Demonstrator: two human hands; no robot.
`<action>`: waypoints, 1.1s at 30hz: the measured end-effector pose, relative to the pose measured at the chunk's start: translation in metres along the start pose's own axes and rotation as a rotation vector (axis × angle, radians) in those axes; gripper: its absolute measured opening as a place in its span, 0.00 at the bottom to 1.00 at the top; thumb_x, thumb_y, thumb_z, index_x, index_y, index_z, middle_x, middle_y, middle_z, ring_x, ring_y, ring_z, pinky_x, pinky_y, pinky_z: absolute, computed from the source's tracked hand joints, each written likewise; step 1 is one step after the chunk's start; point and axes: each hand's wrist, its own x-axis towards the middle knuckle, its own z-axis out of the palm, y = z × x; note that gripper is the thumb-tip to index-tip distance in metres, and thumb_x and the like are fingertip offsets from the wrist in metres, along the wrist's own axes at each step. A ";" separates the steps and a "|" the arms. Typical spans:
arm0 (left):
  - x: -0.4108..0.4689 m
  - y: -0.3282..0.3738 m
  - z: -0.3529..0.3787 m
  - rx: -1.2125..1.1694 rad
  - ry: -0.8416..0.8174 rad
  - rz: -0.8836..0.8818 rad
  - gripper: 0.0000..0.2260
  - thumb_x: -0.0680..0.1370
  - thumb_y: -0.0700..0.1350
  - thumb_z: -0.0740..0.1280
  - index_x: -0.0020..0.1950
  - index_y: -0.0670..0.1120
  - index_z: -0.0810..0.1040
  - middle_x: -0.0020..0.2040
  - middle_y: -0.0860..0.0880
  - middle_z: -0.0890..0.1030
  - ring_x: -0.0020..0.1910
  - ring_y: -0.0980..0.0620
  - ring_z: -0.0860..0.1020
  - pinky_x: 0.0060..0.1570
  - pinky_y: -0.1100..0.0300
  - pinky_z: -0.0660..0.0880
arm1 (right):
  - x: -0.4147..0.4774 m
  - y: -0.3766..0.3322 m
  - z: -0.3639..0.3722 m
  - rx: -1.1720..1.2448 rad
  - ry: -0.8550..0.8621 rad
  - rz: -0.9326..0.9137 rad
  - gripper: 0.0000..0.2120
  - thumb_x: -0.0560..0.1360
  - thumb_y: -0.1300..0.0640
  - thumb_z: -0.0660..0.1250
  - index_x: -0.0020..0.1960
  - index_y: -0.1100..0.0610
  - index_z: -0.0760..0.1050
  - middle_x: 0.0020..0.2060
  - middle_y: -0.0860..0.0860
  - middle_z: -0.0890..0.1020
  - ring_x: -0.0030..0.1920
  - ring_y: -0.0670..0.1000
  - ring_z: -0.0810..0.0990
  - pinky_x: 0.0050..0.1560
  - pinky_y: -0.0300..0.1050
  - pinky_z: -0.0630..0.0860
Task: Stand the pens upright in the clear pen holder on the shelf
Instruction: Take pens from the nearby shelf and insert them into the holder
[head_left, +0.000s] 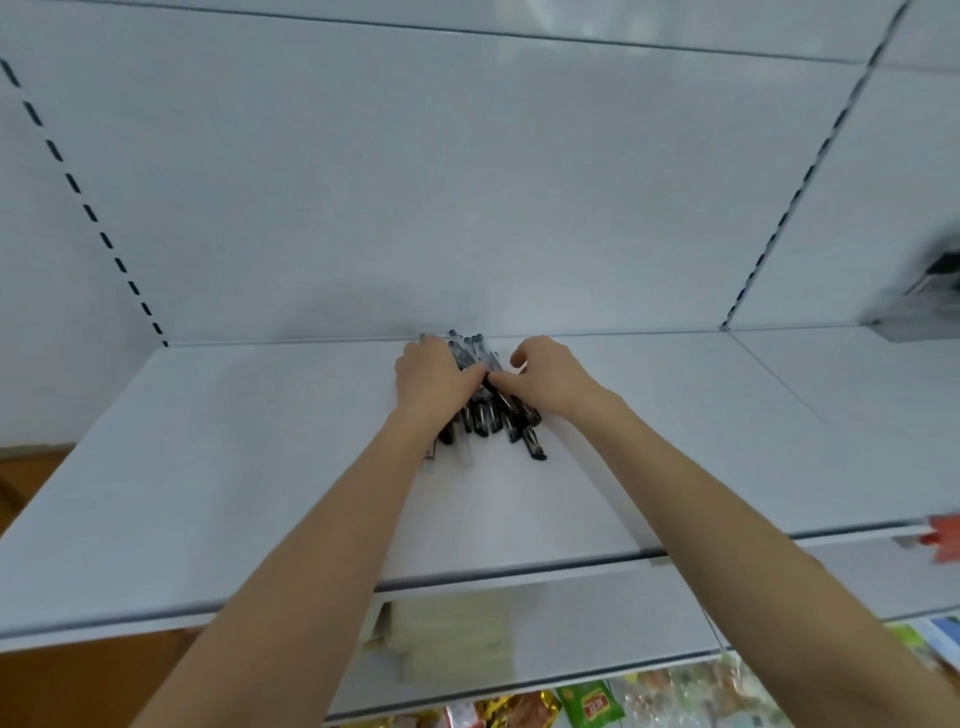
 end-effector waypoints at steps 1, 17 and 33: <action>0.001 0.000 0.001 -0.033 -0.002 0.002 0.21 0.72 0.51 0.68 0.55 0.36 0.72 0.54 0.38 0.76 0.54 0.40 0.75 0.52 0.50 0.73 | 0.001 0.001 0.000 -0.001 -0.006 0.010 0.18 0.72 0.51 0.67 0.43 0.69 0.73 0.38 0.62 0.76 0.41 0.58 0.76 0.42 0.45 0.72; -0.002 -0.012 -0.017 -0.341 -0.024 -0.026 0.07 0.74 0.37 0.64 0.48 0.39 0.67 0.38 0.49 0.70 0.36 0.51 0.70 0.28 0.65 0.66 | -0.007 0.001 0.004 0.178 0.028 0.007 0.14 0.74 0.57 0.61 0.32 0.61 0.69 0.26 0.54 0.70 0.25 0.48 0.65 0.29 0.39 0.63; -0.069 -0.001 -0.063 -1.220 -0.338 -0.150 0.02 0.75 0.34 0.62 0.43 0.39 0.71 0.30 0.44 0.70 0.27 0.50 0.68 0.23 0.63 0.71 | -0.063 -0.045 -0.017 1.095 0.185 0.044 0.11 0.77 0.58 0.61 0.38 0.60 0.75 0.33 0.53 0.76 0.32 0.48 0.74 0.29 0.36 0.74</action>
